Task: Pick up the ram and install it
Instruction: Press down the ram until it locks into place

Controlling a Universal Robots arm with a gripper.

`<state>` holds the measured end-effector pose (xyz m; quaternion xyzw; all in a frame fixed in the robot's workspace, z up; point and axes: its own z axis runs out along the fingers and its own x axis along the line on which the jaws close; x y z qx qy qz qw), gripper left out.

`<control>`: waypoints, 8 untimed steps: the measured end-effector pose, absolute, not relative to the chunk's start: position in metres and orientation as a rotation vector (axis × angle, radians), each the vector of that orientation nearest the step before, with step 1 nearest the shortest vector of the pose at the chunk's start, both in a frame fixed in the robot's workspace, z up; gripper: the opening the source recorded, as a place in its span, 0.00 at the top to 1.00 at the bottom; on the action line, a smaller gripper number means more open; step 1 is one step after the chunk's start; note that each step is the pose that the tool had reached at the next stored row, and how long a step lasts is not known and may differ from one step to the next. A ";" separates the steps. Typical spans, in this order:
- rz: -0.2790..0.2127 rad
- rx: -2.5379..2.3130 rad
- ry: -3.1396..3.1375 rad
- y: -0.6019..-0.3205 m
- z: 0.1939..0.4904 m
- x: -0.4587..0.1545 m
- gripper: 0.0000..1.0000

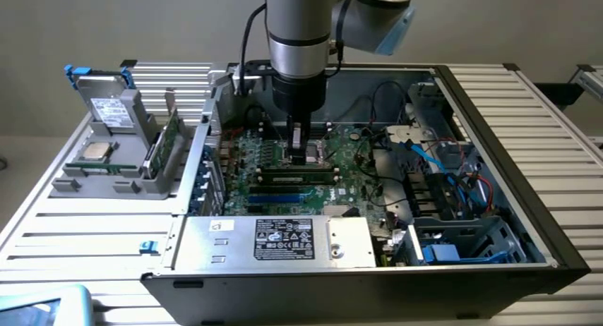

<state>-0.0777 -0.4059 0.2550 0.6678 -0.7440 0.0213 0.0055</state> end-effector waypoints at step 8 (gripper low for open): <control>0.066 2.036 -2.376 -0.406 0.255 -0.078 0.89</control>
